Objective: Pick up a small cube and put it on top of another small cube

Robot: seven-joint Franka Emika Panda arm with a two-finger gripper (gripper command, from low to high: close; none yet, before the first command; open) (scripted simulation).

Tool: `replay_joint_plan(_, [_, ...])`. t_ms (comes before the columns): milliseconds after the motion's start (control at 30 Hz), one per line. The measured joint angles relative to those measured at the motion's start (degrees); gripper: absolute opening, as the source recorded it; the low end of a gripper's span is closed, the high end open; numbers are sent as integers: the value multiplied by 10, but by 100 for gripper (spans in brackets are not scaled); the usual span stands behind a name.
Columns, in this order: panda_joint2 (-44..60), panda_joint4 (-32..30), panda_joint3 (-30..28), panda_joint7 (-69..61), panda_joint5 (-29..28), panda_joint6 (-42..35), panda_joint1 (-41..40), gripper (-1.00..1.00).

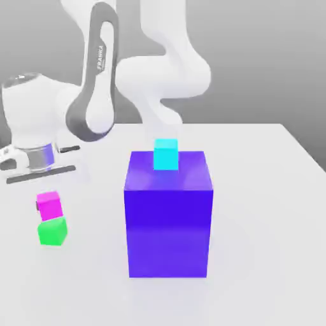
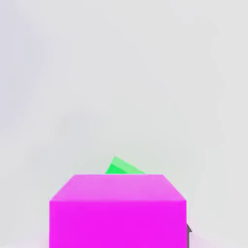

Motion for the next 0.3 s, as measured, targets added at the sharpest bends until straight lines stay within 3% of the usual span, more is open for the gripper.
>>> replay_joint_plan(300, [60, 8, 64, -98, 136, 29, -33, -100])
